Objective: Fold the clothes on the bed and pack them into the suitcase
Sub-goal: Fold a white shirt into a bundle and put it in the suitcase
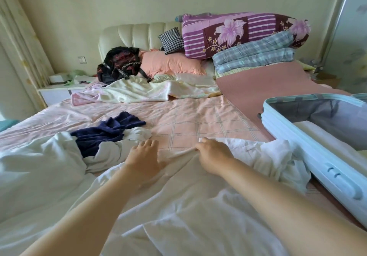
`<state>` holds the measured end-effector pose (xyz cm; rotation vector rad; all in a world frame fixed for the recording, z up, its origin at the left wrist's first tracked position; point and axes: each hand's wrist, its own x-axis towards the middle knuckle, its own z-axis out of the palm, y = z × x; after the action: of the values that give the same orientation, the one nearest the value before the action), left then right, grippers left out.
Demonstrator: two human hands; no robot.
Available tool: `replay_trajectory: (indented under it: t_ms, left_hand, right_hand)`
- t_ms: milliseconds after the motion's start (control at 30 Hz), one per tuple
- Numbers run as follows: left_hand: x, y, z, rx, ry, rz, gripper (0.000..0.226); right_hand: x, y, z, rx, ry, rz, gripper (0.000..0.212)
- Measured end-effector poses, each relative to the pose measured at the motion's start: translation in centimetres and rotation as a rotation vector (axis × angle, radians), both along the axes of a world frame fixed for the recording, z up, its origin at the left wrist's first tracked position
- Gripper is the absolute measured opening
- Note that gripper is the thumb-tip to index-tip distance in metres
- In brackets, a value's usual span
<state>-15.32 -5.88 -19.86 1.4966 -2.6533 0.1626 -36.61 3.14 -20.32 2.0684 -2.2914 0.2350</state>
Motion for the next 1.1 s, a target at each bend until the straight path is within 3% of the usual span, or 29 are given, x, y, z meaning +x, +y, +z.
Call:
replay_trajectory:
  t_ms: [67,100,167,233,267,367,433,567,667,733,800,867,933,967,1100]
  left_hand:
    - [3.1,-0.5,1.1,0.120,-0.101,0.146,0.088]
    - [4.4,-0.8,1.6,0.200,-0.155,0.186,0.082]
    - [6.4,-1.0,2.5,0.328,-0.232,0.192,0.056]
    - [7.9,-1.0,3.5,0.322,-0.167,0.177,0.033]
    - [8.4,-1.1,3.9,0.278,-0.095,0.177,0.030]
    - [9.2,-1.7,5.0,0.147,0.144,0.204,0.026]
    - [9.6,-2.5,5.6,0.057,0.214,0.212,0.020]
    - [10.0,-5.6,6.9,-0.367,0.043,0.121,0.015]
    - [10.2,-7.9,7.4,-0.497,-0.088,0.165,0.026]
    - [10.4,-8.7,6.6,-0.436,-0.196,0.234,0.029]
    - [10.4,-8.7,5.1,-0.391,-0.233,0.258,0.031]
    - [10.0,-8.0,3.8,-0.387,-0.087,0.160,0.040]
    - [9.2,-7.2,2.4,-0.329,0.046,-0.033,0.044]
    - [8.7,-6.9,1.7,-0.232,0.025,-0.103,0.046]
    - [6.8,-6.5,0.7,0.158,-0.394,-0.030,0.040]
  right_hand:
    - [2.7,-1.7,0.5,0.015,-0.109,0.056,0.043]
    - [4.2,-2.5,0.7,0.039,-0.157,0.077,0.049]
    - [6.9,-3.9,1.2,0.115,-0.205,0.112,0.064]
    - [8.8,-4.9,1.5,0.234,-0.197,0.094,0.075]
    - [9.5,-5.4,1.6,0.255,-0.193,0.075,0.070]
    - [10.3,-6.8,1.4,0.116,-0.224,0.010,0.021]
    - [10.2,-7.6,1.5,-0.034,-0.265,-0.053,0.024]
    - [10.0,-8.8,3.1,-0.366,-0.247,-0.171,0.029]
    - [10.2,-10.8,4.7,-0.415,-0.331,-0.260,0.022]
    - [10.1,-12.3,5.1,-0.368,-0.474,-0.290,0.021]
    - [10.2,-12.9,4.5,-0.226,-0.666,-0.188,0.031]
    - [10.0,-12.2,3.4,-0.078,-0.800,-0.073,0.054]
    - [9.0,-11.3,1.9,-0.059,-0.751,-0.062,0.058]
    - [8.2,-10.9,1.0,-0.068,-0.693,-0.083,0.059]
    - [3.5,-9.4,-1.5,0.013,-0.368,-0.178,0.059]
